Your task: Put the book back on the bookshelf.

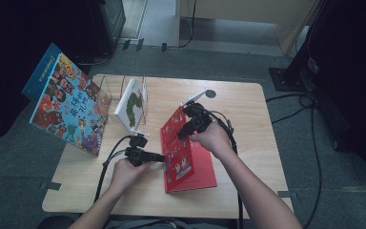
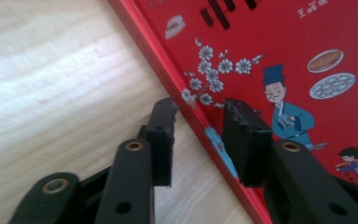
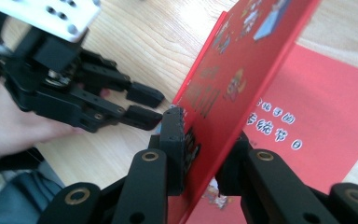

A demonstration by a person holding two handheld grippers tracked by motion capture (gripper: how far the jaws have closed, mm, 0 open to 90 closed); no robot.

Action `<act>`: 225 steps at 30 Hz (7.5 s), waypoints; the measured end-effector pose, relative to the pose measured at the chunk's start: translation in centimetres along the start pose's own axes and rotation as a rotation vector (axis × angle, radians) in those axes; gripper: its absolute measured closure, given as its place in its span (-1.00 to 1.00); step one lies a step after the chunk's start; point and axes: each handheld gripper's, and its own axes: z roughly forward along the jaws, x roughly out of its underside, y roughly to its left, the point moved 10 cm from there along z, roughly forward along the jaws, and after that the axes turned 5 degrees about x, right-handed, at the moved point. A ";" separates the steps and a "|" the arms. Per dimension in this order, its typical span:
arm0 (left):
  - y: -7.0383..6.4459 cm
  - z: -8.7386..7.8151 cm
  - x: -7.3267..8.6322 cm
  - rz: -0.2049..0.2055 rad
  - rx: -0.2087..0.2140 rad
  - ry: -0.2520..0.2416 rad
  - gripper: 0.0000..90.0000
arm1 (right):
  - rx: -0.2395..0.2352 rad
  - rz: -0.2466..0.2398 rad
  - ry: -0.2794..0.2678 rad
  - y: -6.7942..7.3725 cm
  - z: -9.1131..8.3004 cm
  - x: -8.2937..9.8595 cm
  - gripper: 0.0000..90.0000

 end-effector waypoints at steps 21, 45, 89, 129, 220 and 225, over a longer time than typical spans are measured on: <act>0.3 -0.6 -0.5 -0.006 0.049 -0.019 0.03 | 0.039 -0.042 0.143 1.0 -0.8 -0.4 0.90; -1.5 -1.7 -2.8 0.033 0.127 -0.111 -0.05 | -0.036 -0.107 0.029 1.4 -7.2 -1.5 0.96; -8.8 -11.7 -7.2 0.713 0.122 -0.092 0.76 | -0.201 -0.405 -0.432 -2.0 -5.9 1.7 0.39; -10.5 -12.3 -9.0 0.628 -0.115 0.332 0.65 | -0.213 -0.367 -0.534 -2.0 -5.2 0.8 0.38; 0.0 -26.1 -6.8 0.077 -0.195 0.219 0.76 | 0.195 -0.248 -0.499 -11.0 8.3 6.5 -0.18; 0.8 -26.7 -6.6 0.046 -0.199 0.206 0.76 | 0.202 -0.240 -0.497 -10.8 8.4 6.5 -0.27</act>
